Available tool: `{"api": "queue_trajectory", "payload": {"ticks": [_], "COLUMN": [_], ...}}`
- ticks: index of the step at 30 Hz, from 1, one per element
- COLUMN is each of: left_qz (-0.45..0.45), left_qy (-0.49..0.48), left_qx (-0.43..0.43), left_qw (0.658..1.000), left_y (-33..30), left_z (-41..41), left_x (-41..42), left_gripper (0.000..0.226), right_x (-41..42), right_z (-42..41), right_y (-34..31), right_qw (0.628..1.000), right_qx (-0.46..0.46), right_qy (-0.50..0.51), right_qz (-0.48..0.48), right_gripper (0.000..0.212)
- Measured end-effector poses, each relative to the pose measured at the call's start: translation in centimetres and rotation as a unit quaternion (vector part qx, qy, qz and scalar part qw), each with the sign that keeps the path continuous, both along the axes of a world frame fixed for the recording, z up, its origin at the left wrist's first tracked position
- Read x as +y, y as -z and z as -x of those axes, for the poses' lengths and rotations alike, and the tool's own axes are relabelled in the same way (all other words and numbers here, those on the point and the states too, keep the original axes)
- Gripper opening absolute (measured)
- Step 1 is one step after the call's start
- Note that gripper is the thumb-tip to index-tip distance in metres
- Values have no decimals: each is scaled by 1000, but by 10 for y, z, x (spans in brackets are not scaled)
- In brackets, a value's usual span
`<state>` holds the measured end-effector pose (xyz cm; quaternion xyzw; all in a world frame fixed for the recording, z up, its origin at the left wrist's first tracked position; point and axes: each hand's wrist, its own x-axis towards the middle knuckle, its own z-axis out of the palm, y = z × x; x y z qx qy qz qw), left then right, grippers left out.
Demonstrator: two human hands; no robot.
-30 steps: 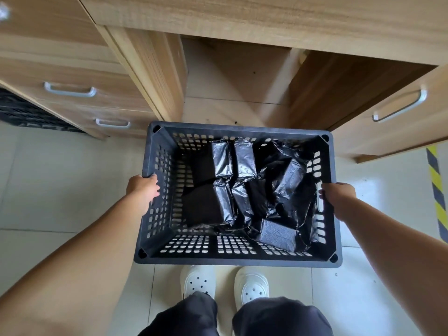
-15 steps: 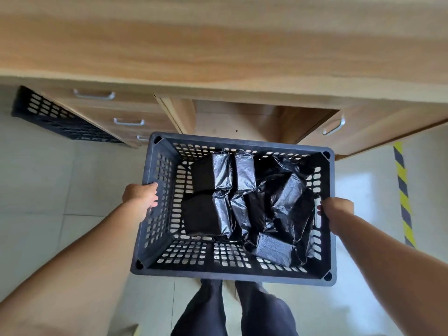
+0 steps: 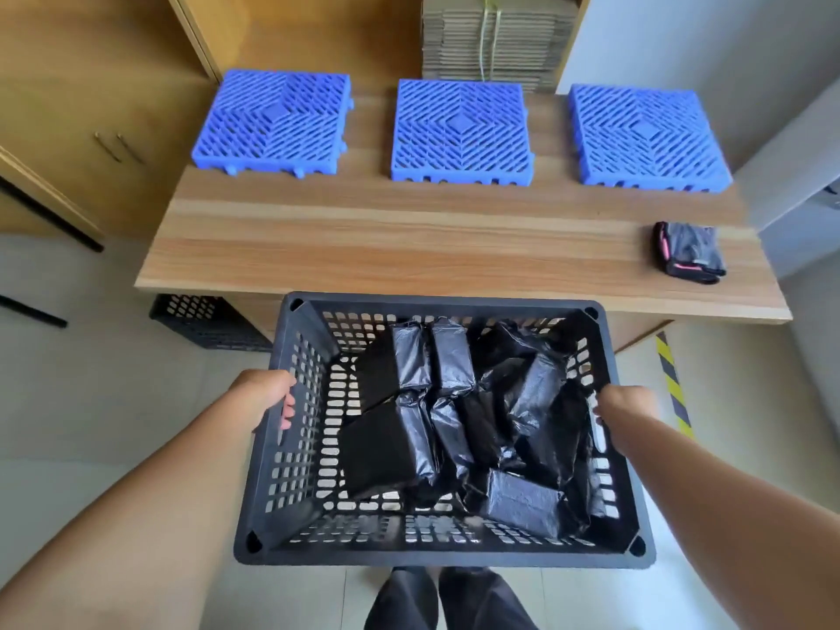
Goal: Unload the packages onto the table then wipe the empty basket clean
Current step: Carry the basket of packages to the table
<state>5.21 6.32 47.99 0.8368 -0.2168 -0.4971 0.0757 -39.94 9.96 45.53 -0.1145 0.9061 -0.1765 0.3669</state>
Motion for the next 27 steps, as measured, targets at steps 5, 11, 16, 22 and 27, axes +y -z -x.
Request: {"api": "queue_trajectory", "payload": {"ticks": [5, 11, 16, 22, 27], "left_qz": [-16, 7, 24, 59, 33], "left_qy": [61, 116, 158, 204, 221], "left_qx": [46, 47, 37, 33, 24], "left_qw": [997, 992, 986, 977, 974], "left_y": [-74, -147, -195, -227, -242], "left_z": [-17, -31, -38, -35, -29], "left_x": [-20, -46, -72, -110, -144], "left_gripper": [18, 23, 28, 20, 21], "right_x": [-9, -41, -52, -72, -92], "right_z": [-10, -15, -21, -16, -6], "right_y": [-69, -143, -203, -242, -248], "right_qw": [999, 996, 991, 973, 977], "right_qx": [17, -12, 17, 64, 63], "right_qy": [-6, -53, -81, -91, -77], "right_qz": [41, 72, 105, 201, 190], "right_gripper": [21, 11, 4, 24, 21]}}
